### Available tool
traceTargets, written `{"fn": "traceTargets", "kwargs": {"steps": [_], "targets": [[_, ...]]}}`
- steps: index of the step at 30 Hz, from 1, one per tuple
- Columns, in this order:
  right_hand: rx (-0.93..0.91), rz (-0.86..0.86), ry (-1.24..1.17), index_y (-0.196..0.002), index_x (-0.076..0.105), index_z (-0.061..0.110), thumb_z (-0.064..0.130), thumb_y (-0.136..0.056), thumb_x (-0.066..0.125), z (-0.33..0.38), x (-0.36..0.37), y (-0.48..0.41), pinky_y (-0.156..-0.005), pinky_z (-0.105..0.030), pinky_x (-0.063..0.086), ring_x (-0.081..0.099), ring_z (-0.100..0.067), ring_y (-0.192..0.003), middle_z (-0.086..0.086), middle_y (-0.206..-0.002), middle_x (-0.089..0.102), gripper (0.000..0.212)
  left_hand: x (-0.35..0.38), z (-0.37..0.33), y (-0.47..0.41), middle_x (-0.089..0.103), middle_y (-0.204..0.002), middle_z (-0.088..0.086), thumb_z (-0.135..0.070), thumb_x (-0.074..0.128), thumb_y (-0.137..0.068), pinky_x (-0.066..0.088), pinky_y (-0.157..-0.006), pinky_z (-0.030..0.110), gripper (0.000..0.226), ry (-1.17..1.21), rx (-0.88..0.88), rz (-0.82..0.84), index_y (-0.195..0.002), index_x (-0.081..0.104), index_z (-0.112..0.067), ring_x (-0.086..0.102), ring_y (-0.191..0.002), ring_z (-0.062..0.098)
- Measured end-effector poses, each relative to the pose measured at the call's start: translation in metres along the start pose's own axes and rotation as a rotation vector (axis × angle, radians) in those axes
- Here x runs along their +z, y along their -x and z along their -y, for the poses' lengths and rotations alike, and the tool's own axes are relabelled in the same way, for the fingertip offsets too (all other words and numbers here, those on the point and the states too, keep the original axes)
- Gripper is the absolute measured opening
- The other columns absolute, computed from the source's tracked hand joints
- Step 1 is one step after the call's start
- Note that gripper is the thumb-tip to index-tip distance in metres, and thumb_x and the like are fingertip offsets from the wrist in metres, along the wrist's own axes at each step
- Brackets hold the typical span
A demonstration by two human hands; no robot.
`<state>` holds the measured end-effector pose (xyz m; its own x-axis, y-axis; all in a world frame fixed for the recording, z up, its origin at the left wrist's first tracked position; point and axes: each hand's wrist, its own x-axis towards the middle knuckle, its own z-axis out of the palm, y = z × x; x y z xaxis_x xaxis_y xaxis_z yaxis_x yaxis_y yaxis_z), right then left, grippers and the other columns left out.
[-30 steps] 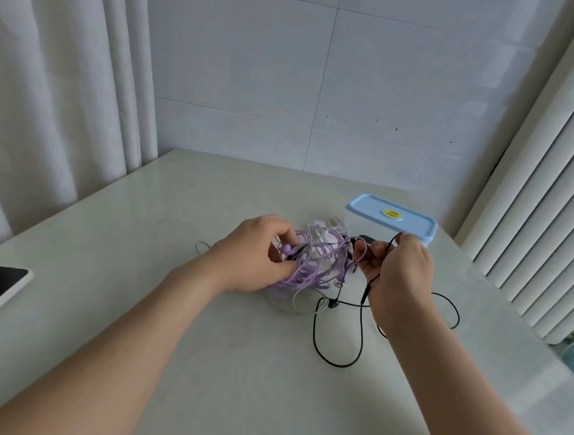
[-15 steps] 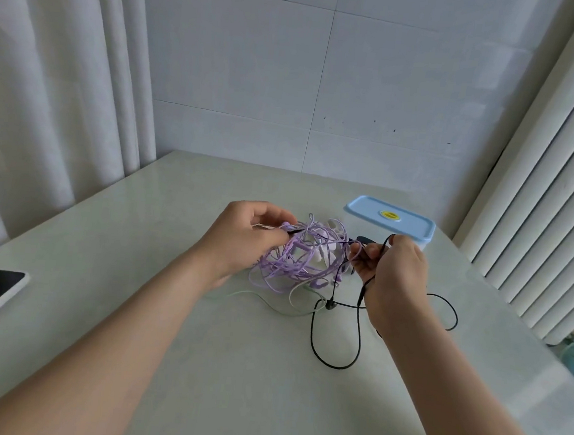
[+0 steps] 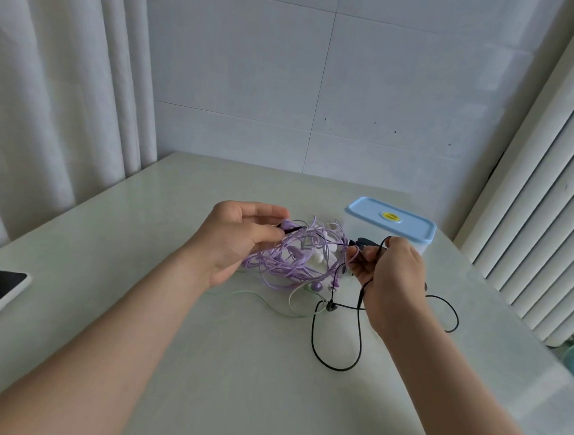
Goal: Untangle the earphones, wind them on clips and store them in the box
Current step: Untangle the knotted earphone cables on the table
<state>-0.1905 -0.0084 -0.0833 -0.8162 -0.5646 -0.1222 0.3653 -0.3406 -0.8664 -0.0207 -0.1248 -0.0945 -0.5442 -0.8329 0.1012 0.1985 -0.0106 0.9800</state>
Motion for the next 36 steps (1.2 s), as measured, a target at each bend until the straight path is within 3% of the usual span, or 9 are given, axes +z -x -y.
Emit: {"fn": "traceTargets", "kwargs": {"steps": [10,13,16,18,22,26,31,33,36], "targets": [[0.012,0.005,0.026,-0.089,0.047,0.006,0.003,-0.104,0.03,-0.0014,-0.0013,-0.0021,-0.072,-0.04,0.059,0.052,-0.027,-0.067,-0.009,-0.07,0.043,0.023,0.0017,-0.0021,-0.0005,0.078,-0.104,0.02,0.021,0.058,-0.089,0.061,-0.094,0.041,0.029,0.127,-0.071,-0.019,-0.109,0.073,0.005,0.076,-0.095,0.03],[0.016,0.005,0.028,-0.088,0.046,0.007,0.003,-0.104,0.03,-0.0012,-0.0009,-0.0005,-0.075,-0.04,0.059,0.051,-0.023,-0.059,-0.008,-0.068,0.043,0.023,0.0023,-0.0021,0.0003,0.078,-0.098,0.016,0.021,0.056,-0.09,0.062,-0.091,0.042,0.029,0.089,-0.063,-0.034,-0.105,0.072,0.002,0.077,-0.09,0.032],[0.026,0.009,0.018,-0.087,0.046,0.008,0.002,-0.104,0.03,-0.0019,-0.0002,0.0015,-0.073,-0.038,0.057,0.049,-0.014,-0.043,-0.007,-0.066,0.042,0.024,0.002,-0.002,0.0015,0.077,-0.09,0.012,0.023,0.055,-0.089,0.063,-0.078,0.038,0.031,0.031,-0.034,-0.038,-0.094,0.067,-0.005,0.075,-0.079,0.029],[0.029,0.013,0.022,-0.088,0.048,0.008,0.002,-0.103,0.031,-0.0022,0.0004,0.0021,-0.071,-0.037,0.058,0.049,-0.013,-0.043,-0.007,-0.066,0.043,0.024,0.0022,-0.002,0.0022,0.075,-0.086,0.008,0.025,0.053,-0.09,0.062,-0.068,0.032,0.034,-0.004,-0.024,-0.021,-0.086,0.062,-0.008,0.073,-0.075,0.025],[0.034,0.017,0.035,-0.089,0.049,0.007,0.002,-0.103,0.031,-0.0018,0.0002,0.0023,-0.074,-0.04,0.059,0.05,-0.017,-0.049,-0.008,-0.066,0.044,0.024,0.003,-0.0024,0.0011,0.077,-0.087,0.006,0.025,0.046,-0.091,0.058,-0.076,0.033,0.043,-0.01,-0.005,0.001,-0.072,0.066,-0.008,0.071,-0.078,0.021],[0.045,0.01,0.041,-0.09,0.049,0.006,0.001,-0.103,0.031,-0.0009,-0.0004,0.0017,-0.075,-0.041,0.059,0.053,-0.023,-0.054,-0.009,-0.067,0.044,0.023,0.0009,-0.0054,0.0029,0.075,-0.087,0.011,0.024,0.055,-0.088,0.058,-0.095,0.039,0.033,0.035,-0.008,0.055,-0.092,0.076,-0.001,0.07,-0.086,0.021],[0.032,0.016,0.041,-0.09,0.049,0.007,0.002,-0.104,0.032,0.0,-0.0003,0.0038,-0.075,-0.04,0.058,0.051,-0.022,-0.055,-0.008,-0.066,0.043,0.022,-0.0021,-0.0009,0.0013,0.078,-0.103,0.012,0.01,0.069,-0.092,0.059,-0.096,0.031,0.027,-0.058,0.033,0.056,-0.111,0.078,-0.007,0.071,-0.091,0.015],[-0.007,0.017,0.06,-0.089,0.05,0.009,0.004,-0.105,0.033,0.0005,-0.0005,0.0055,-0.072,-0.039,0.056,0.048,-0.019,-0.054,-0.007,-0.067,0.042,0.024,-0.002,0.0005,-0.001,0.078,-0.107,0.012,0.003,0.067,-0.097,0.06,-0.09,0.028,0.022,-0.079,0.041,0.041,-0.114,0.076,-0.008,0.071,-0.088,0.013],[-0.08,0.036,0.09,-0.09,0.05,0.011,0.009,-0.107,0.033,-0.0001,0.0001,0.0067,-0.069,-0.037,0.054,0.044,-0.02,-0.06,-0.007,-0.069,0.041,0.024,-0.0025,0.002,-0.004,0.074,-0.092,0.003,-0.012,0.059,-0.106,0.054,-0.066,0.021,0.016,-0.17,0.034,0.003,-0.111,0.074,-0.008,0.06,-0.067,0.01]]}}
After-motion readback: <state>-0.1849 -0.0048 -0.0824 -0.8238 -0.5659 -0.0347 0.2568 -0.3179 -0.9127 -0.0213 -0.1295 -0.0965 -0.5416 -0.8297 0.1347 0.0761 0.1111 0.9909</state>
